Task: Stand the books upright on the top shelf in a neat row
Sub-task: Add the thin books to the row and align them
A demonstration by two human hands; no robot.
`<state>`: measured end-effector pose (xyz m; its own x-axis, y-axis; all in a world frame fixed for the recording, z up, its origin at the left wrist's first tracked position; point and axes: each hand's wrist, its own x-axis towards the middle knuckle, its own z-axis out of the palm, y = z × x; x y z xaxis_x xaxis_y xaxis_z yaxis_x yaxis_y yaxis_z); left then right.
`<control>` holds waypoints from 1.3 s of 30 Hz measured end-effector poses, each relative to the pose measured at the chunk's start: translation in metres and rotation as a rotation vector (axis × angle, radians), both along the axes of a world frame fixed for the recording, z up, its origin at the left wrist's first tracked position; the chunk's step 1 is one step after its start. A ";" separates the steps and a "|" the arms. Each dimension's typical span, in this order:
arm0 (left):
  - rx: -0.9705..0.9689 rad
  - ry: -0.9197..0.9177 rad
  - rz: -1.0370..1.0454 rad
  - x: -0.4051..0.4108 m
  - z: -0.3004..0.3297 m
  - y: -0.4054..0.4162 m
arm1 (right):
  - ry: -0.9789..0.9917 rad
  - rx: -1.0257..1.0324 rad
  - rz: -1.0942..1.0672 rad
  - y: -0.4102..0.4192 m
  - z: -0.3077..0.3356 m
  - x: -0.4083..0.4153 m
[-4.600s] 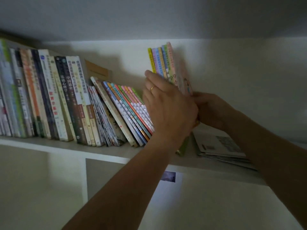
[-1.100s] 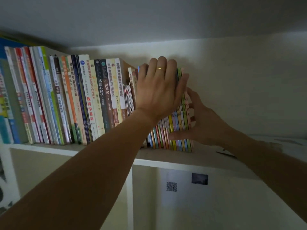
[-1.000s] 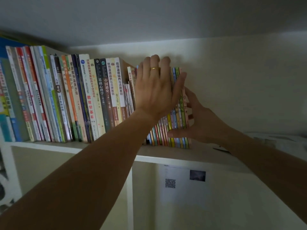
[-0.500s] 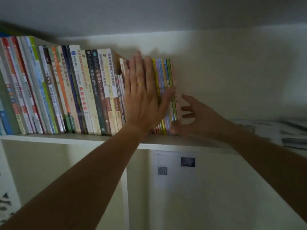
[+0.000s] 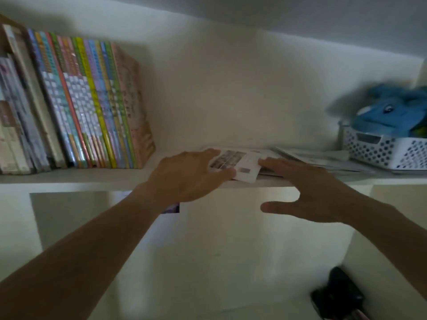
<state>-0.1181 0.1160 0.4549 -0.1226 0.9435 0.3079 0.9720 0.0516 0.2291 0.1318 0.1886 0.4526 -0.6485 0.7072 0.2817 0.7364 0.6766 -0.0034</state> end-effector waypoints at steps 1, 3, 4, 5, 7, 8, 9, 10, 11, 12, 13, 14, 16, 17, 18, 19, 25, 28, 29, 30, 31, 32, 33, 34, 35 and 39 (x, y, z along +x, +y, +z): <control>-0.013 0.005 -0.032 0.000 0.003 0.000 | 0.020 0.026 0.025 0.002 -0.004 0.003; -0.075 -0.004 -0.072 0.000 0.011 0.000 | 0.032 0.037 0.046 0.005 -0.007 0.009; -0.101 0.015 -0.081 0.000 0.012 0.002 | 0.033 0.020 0.055 0.007 -0.007 0.012; -0.112 0.043 -0.084 0.001 0.013 0.006 | 0.065 -0.005 0.068 0.009 -0.005 0.018; -0.105 0.081 -0.064 0.003 0.013 0.018 | 0.267 -0.010 0.086 0.012 0.006 0.035; -0.090 0.090 -0.051 0.006 0.013 0.024 | 0.404 0.043 0.087 0.015 0.013 0.047; -0.069 0.096 -0.039 0.009 0.014 0.031 | 0.512 0.126 0.084 0.019 0.020 0.060; -0.044 0.100 -0.030 0.012 0.015 0.037 | 0.562 0.191 0.066 0.025 0.028 0.074; -0.025 0.112 -0.028 0.015 0.017 0.043 | 0.560 0.203 0.036 0.034 0.034 0.087; -0.019 0.133 -0.032 0.019 0.020 0.048 | 0.509 0.164 -0.005 0.043 0.039 0.098; -0.023 0.167 -0.034 0.022 0.023 0.053 | 0.431 0.100 -0.057 0.053 0.040 0.108; -0.036 0.206 -0.031 0.023 0.026 0.060 | 0.358 0.027 -0.108 0.065 0.038 0.117; -0.085 0.275 -0.025 0.025 0.035 0.071 | 0.274 -0.123 -0.162 0.081 0.035 0.129; -0.099 0.303 -0.037 0.024 0.039 0.075 | 0.250 -0.182 -0.171 0.085 0.034 0.134; -0.104 0.343 -0.064 0.023 0.042 0.080 | 0.228 -0.213 -0.166 0.089 0.033 0.137; -0.099 0.410 -0.105 0.024 0.044 0.082 | 0.200 -0.221 -0.160 0.092 0.033 0.140; 0.333 1.099 -0.291 0.029 0.041 0.093 | 0.097 0.095 -0.082 0.110 0.031 0.140; 0.494 1.047 -0.435 0.030 0.033 0.096 | -0.004 0.419 0.051 0.120 0.022 0.130; 0.514 1.022 -0.460 0.030 0.032 0.098 | -0.022 0.482 0.079 0.123 0.020 0.126; 0.524 1.007 -0.461 0.030 0.032 0.100 | -0.022 0.519 0.085 0.127 0.020 0.122; 0.532 1.001 -0.454 0.031 0.031 0.102 | -0.014 0.518 0.061 0.130 0.021 0.117; 0.539 0.999 -0.436 0.036 0.031 0.104 | -0.004 0.503 0.029 0.133 0.022 0.114; 0.527 1.004 -0.407 0.041 0.031 0.106 | 0.001 0.488 -0.006 0.136 0.023 0.111; 0.491 1.004 -0.372 0.047 0.032 0.107 | 0.001 0.471 -0.033 0.141 0.023 0.110; 0.438 1.000 -0.332 0.051 0.031 0.108 | 0.003 0.451 -0.047 0.145 0.023 0.109; 0.431 0.935 -0.271 0.051 0.031 0.110 | 0.186 0.444 -0.032 0.152 0.020 0.109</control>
